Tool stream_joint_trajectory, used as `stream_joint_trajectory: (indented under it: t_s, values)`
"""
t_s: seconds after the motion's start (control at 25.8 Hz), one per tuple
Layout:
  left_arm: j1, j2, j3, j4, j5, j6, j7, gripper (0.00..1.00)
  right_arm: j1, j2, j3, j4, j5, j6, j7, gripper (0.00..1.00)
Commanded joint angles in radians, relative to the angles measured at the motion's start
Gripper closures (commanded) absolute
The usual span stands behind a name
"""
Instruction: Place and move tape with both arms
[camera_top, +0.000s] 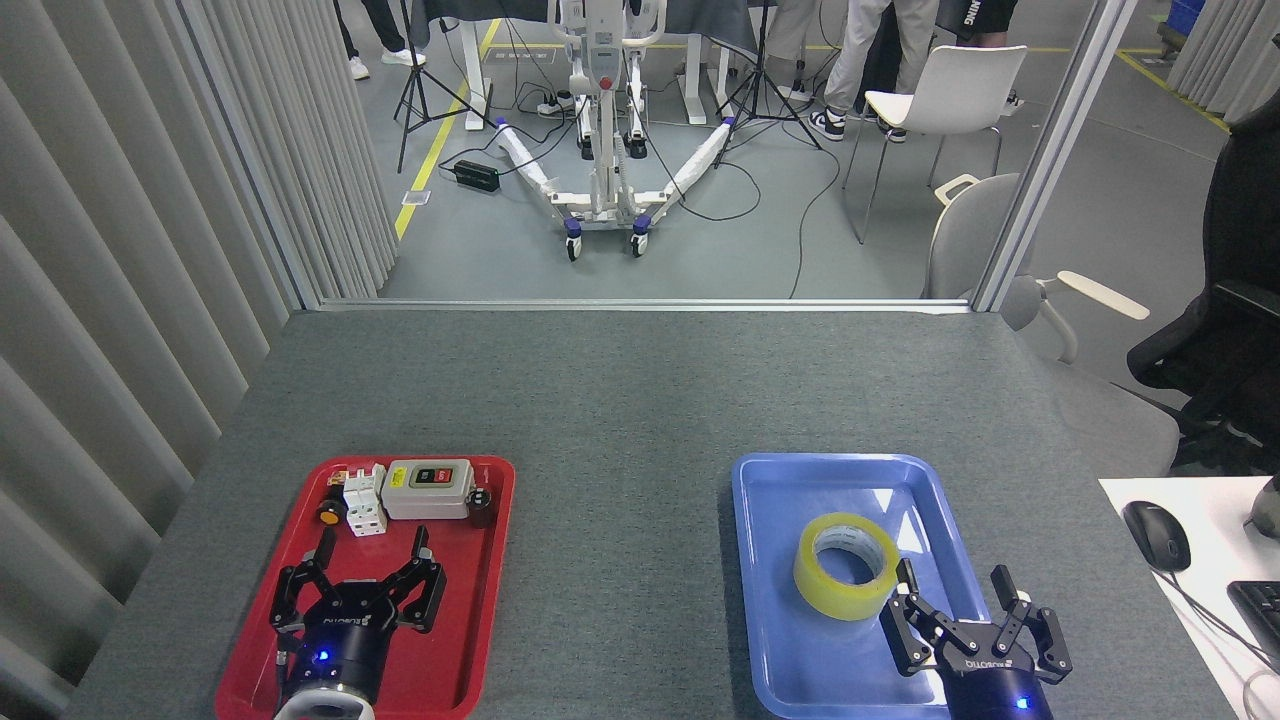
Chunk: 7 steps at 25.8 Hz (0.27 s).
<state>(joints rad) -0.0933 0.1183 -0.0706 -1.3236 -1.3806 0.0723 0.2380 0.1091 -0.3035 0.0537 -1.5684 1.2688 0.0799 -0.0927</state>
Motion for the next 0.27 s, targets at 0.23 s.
stream_joint_trajectory:
  t_s: [0.23]
  values:
    - [0.0,0.0,0.0,0.003,0.0,0.0,0.0,0.0,0.003,-0.003,0.0,-0.001,-0.002,-0.002,-0.007,0.0]
